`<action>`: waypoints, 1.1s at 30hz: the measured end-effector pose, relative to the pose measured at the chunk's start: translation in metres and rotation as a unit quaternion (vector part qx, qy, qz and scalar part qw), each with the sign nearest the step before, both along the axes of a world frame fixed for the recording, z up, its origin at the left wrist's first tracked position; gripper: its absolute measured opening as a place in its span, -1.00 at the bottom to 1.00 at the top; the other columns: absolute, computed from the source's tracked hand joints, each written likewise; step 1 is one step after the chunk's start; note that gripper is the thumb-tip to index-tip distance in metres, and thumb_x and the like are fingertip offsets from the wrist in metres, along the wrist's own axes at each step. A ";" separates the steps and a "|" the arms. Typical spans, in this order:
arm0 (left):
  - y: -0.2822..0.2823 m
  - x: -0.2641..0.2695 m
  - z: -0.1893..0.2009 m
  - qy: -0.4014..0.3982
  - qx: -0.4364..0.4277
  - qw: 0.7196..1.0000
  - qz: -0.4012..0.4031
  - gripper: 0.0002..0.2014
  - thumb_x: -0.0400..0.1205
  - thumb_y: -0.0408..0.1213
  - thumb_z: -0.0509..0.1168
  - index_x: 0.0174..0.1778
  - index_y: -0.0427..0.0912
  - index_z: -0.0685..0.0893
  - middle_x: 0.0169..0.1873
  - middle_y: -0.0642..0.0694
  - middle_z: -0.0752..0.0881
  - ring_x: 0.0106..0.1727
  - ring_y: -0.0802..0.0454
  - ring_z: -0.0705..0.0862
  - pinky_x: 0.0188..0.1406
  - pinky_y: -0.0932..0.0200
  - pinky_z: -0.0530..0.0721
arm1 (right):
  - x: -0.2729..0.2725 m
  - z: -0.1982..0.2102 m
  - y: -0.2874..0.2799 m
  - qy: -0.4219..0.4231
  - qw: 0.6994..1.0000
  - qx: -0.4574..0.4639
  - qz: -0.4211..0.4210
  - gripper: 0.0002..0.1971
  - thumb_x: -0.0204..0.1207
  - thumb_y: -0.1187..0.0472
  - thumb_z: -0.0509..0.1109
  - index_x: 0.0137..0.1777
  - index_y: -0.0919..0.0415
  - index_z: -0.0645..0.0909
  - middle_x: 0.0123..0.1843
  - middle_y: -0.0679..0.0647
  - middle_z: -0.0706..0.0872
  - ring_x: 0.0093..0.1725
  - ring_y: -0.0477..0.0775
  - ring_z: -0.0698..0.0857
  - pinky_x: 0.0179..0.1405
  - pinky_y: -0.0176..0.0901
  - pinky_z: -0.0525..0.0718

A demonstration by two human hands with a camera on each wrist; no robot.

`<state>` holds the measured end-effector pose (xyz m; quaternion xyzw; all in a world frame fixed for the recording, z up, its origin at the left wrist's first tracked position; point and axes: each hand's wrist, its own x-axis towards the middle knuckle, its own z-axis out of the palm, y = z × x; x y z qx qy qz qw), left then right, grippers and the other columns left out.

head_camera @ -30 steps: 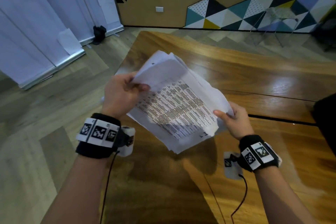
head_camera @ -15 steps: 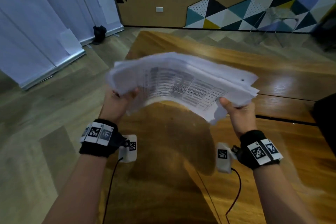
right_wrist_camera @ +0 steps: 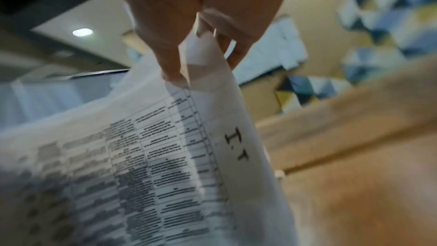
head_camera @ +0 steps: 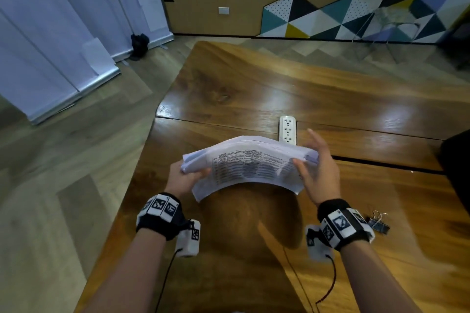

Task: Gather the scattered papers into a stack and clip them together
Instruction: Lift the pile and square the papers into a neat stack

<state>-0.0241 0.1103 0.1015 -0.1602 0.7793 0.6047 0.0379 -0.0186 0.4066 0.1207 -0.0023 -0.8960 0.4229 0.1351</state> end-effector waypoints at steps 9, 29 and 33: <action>-0.008 -0.005 0.002 -0.004 0.066 0.997 -0.027 -0.69 0.34 -0.55 0.50 -0.04 -0.22 0.72 -0.15 -0.07 0.76 -0.14 0.11 0.73 -0.23 0.28 0.68 | -0.013 -0.017 0.026 0.044 0.970 0.236 0.032 -0.48 0.45 0.13 0.47 0.42 -0.11 0.49 0.53 0.20 0.35 0.37 0.25 0.50 0.21 0.27 0.62; -0.022 -0.002 0.007 -0.005 0.031 0.998 -0.063 -0.72 0.41 -0.62 0.37 -0.18 -0.13 0.74 -0.37 0.12 0.82 -0.16 0.06 0.72 -0.23 0.25 0.68 | 0.002 -0.038 0.026 -0.264 0.917 -0.296 0.049 -0.55 0.32 0.40 0.55 0.17 0.01 0.64 0.21 0.09 0.73 0.27 0.15 0.67 0.14 -0.10 0.65; -0.009 -0.008 0.008 -0.019 0.041 0.999 0.019 -0.73 0.42 -0.67 0.22 -0.27 -0.20 0.67 -0.32 -0.14 0.71 -0.16 -0.13 0.64 -0.14 0.04 0.59 | -0.002 -0.026 0.009 -0.241 0.919 -0.310 0.023 -0.76 0.38 0.43 0.48 -0.04 0.11 0.68 0.01 0.09 0.78 0.05 0.06 0.73 0.10 -0.07 0.70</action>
